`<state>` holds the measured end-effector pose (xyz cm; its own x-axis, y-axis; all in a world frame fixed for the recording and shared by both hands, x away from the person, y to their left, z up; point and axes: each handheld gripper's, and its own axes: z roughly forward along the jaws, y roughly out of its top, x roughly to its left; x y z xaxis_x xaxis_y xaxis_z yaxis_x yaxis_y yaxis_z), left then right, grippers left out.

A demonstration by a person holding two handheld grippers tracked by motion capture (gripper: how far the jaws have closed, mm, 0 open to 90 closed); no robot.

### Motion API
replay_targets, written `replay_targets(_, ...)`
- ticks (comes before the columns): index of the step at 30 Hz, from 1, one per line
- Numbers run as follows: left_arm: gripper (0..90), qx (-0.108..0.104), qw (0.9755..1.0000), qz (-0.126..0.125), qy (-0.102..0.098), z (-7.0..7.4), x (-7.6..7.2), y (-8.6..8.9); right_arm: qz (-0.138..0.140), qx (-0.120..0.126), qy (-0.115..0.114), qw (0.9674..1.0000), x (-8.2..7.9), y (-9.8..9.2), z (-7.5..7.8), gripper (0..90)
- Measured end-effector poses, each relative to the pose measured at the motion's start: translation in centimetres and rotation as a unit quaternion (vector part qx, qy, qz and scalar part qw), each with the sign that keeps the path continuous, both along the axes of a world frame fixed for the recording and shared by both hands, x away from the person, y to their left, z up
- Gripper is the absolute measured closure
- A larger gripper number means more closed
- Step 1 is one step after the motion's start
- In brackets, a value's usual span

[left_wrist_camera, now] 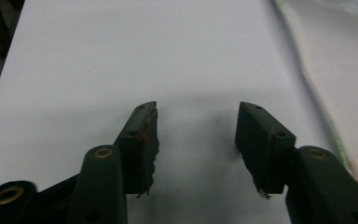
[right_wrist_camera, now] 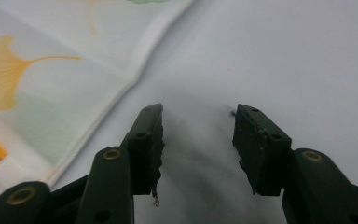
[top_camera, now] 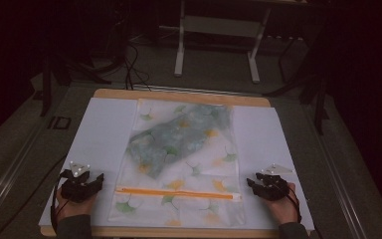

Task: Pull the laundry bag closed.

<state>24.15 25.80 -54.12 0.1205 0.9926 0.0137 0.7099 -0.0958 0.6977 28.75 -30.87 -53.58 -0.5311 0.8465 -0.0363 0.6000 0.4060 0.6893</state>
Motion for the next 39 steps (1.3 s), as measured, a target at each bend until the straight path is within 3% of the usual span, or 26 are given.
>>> replay_targets(2,54.3,0.005,1.0,-0.005,0.002,0.1,-0.1,-0.1,0.006,-0.001,-0.001,1.0,0.0,0.1,0.0,52.8)
replay_targets(5,56.4,-0.008,0.9998,-0.015,0.012,0.2,-0.2,0.0,0.017,-0.006,0.0,0.9998,0.0,0.4,0.1,53.5)
replay_targets(7,56.8,-0.007,0.9996,-0.022,0.017,0.2,-0.4,-0.1,0.044,-0.009,0.0,0.999,-0.1,1.0,0.3,56.4)
replay_targets(11,60.1,-0.005,0.9988,-0.039,0.029,0.5,-0.7,-0.3,0.064,-0.005,0.001,0.9979,-0.1,1.9,1.0,55.1)
replay_targets(19,57.9,0.002,0.9976,-0.065,0.022,1.2,-1.6,-0.6,0.106,-0.019,0.001,0.9942,0.6,3.8,2.3,54.8)
replay_targets(26,59.2,0.004,0.9961,-0.086,0.017,1.5,-2.6,-1.1,0.162,-0.051,0.007,0.9855,0.6,7.0,2.8,54.2)
replay_targets(33,57.4,0.002,0.9955,-0.094,0.016,1.7,-3.1,-1.4,0.193,-0.058,0.011,0.9795,0.9,10.0,2.8,54.2)
replay_targets(39,58.3,-0.01,0.9933,-0.114,0.018,1.6,-3.2,-1.8,0.216,-0.05,0.013,0.9749,1.3,12.3,2.9,54.0)
